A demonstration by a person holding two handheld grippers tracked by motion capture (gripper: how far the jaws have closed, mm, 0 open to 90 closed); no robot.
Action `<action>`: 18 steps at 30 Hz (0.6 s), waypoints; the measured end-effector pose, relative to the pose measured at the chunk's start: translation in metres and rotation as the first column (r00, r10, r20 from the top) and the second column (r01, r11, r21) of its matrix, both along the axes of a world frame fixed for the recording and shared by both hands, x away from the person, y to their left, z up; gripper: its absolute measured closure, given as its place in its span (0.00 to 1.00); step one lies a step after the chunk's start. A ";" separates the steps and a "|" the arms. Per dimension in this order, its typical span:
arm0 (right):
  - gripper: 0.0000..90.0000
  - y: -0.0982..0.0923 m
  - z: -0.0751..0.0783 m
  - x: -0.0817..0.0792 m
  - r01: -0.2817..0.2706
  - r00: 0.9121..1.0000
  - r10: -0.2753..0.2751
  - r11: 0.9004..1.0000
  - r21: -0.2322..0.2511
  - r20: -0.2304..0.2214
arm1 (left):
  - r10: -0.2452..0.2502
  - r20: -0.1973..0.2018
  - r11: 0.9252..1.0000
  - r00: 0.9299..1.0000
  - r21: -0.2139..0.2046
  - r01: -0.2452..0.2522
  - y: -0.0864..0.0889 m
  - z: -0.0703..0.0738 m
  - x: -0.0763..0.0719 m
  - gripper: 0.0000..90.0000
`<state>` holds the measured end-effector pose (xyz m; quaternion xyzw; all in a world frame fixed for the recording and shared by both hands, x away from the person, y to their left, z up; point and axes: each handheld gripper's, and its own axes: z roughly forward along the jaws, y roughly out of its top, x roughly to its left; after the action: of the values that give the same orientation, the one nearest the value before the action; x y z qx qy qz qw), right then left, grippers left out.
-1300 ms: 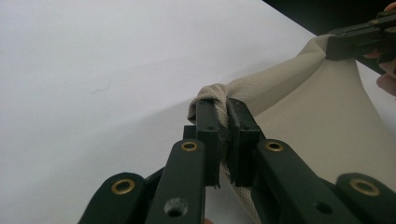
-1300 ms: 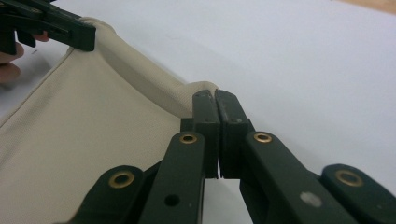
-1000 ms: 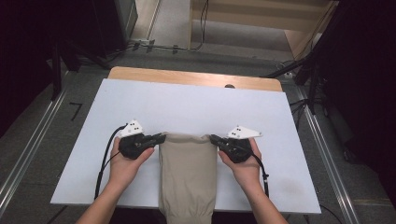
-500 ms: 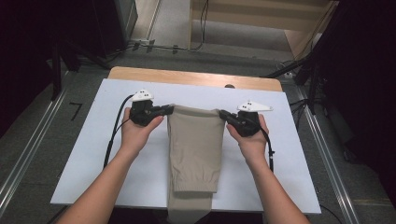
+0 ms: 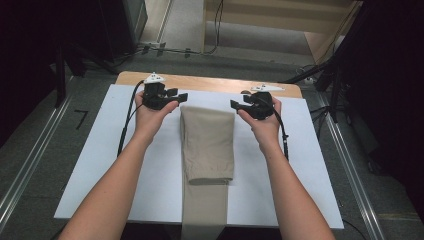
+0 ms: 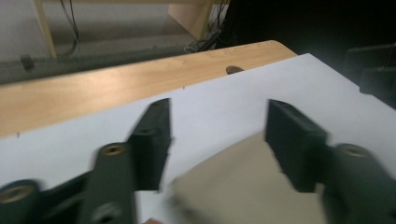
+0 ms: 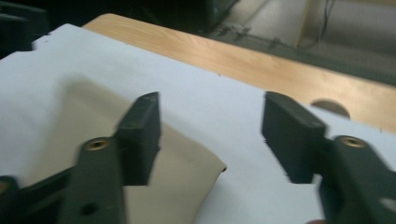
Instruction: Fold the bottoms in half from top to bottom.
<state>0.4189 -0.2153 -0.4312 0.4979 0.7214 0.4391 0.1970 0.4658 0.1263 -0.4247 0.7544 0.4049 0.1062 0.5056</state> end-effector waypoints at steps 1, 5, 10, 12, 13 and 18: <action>0.33 -0.002 -0.002 -0.001 0.020 0.999 -0.019 1.000 0.024 -0.027 | -0.010 -0.007 1.000 1.000 -0.009 0.009 0.002 0.001 -0.003 0.35; 0.33 -0.005 -0.012 -0.023 -0.041 0.999 0.042 0.998 0.050 -0.019 | -0.085 0.030 0.996 0.996 0.014 0.085 0.004 0.000 -0.028 0.29; 0.32 -0.005 -0.031 -0.057 -0.083 0.996 0.086 0.994 0.066 -0.036 | -0.138 0.020 0.990 0.990 -0.040 0.139 0.009 -0.012 -0.064 0.28; 0.32 -0.002 -0.035 -0.071 -0.100 0.994 0.103 0.992 0.075 -0.038 | -0.158 0.010 0.987 0.987 -0.028 0.159 0.007 -0.020 -0.079 0.28; 0.32 -0.001 -0.036 -0.078 -0.110 0.993 0.113 0.991 0.077 -0.036 | -0.173 0.004 0.985 0.985 -0.015 0.173 0.006 -0.024 -0.086 0.28; 0.32 0.009 -0.042 -0.111 -0.159 0.986 0.161 0.985 0.061 -0.030 | -0.228 -0.024 0.974 0.973 -0.010 0.228 0.000 -0.043 -0.126 0.28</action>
<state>0.3076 -0.2061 -0.4733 0.4513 0.7492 0.4659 0.1339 0.3403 0.1261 -0.4676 0.7952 0.3222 0.0367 0.5123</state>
